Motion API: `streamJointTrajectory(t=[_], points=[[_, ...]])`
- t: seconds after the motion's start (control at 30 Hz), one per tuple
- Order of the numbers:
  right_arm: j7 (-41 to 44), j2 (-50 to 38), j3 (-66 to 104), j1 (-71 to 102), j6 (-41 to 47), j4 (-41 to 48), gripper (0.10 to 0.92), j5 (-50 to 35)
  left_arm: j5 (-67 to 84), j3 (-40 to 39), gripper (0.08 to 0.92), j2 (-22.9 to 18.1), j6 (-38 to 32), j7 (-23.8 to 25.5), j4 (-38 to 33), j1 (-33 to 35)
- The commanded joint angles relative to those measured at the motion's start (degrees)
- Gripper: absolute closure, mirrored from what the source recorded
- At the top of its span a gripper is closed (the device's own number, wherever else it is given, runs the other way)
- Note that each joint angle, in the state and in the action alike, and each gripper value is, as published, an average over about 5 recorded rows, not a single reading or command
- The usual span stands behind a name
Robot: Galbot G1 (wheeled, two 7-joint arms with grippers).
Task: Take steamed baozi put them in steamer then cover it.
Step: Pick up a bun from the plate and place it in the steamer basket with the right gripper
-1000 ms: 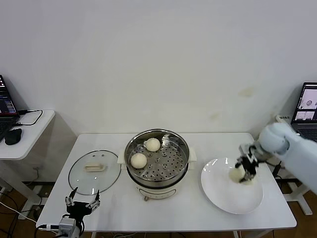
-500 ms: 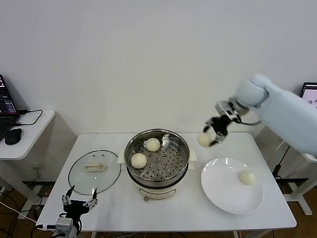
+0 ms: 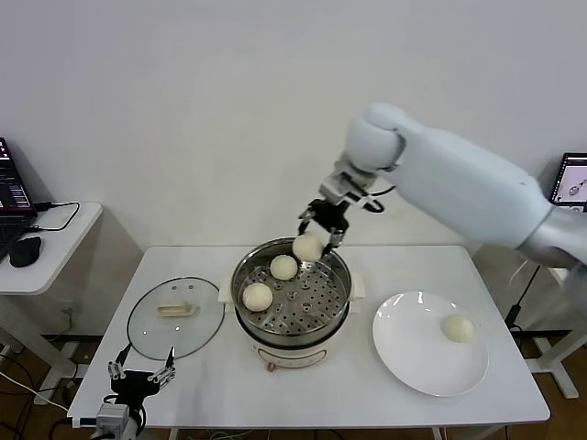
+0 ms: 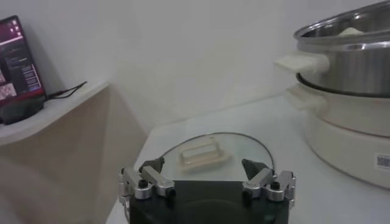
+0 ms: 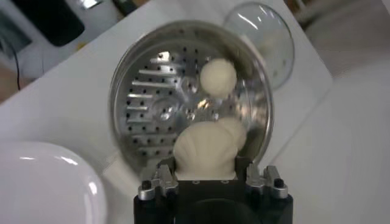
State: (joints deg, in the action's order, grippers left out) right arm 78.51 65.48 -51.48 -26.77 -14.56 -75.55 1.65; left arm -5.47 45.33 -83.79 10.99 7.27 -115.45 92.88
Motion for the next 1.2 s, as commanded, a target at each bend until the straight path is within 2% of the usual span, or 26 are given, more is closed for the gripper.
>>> streamJointTrajectory(t=[0.03,0.4,1.0,1.2], points=[[-2.32,5.91,-2.81,1.67,-11.05,-1.92,0.425,9.15,0.13,0.18,0.177,0.11,0.0,0.03,0.12,-0.01],[-6.5,4.33,-6.38,5.38,-21.68,-4.96,0.423,16.01,0.34,0.19,0.177,0.53,0.26,0.35,0.42,-0.3],[-5.46,2.33,-10.47,6.71,-20.4,-11.2,0.421,16.01,0.34,0.03,0.177,-0.06,0.27,0.32,0.06,-0.22],[-5.53,2.8,-10.51,7.72,-19.96,-10.52,0.422,16.79,0.36,-0.02,0.177,-0.06,0.28,0.35,-0.03,-0.12]])
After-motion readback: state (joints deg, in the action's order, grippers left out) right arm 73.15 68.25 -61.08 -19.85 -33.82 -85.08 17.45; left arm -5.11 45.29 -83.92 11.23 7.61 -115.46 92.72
